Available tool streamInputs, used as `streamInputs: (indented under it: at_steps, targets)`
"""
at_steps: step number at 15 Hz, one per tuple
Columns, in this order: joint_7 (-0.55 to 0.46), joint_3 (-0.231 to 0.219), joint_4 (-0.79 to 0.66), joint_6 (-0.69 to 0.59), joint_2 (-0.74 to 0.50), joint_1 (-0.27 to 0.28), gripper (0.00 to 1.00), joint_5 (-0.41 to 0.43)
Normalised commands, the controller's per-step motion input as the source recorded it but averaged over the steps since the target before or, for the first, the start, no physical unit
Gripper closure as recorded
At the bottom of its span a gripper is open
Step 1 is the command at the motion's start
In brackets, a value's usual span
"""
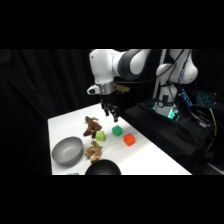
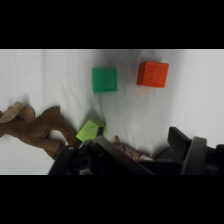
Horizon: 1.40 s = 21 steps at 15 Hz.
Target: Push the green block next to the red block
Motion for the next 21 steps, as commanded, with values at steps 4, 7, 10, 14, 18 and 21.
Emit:
streamInputs:
  at_steps: [4,7,10,14,18,21]
  targets:
    - [-0.03,0.015,0.02,-0.01,0.0,-0.042,0.0,0.001]
    - [-0.13,-0.036,0.0,0.01,-0.05,-0.093,0.0,-0.034]
    - [-0.24,-0.087,-0.05,0.03,-0.13,-0.131,0.0,-0.043]
    - [-0.34,-0.104,-0.11,0.06,-0.17,-0.145,0.0,-0.052]
    - [-0.39,-0.081,-0.15,0.11,-0.14,-0.13,0.0,-0.014]
    - [-0.41,-0.044,-0.22,0.29,-0.05,-0.104,0.0,0.066]
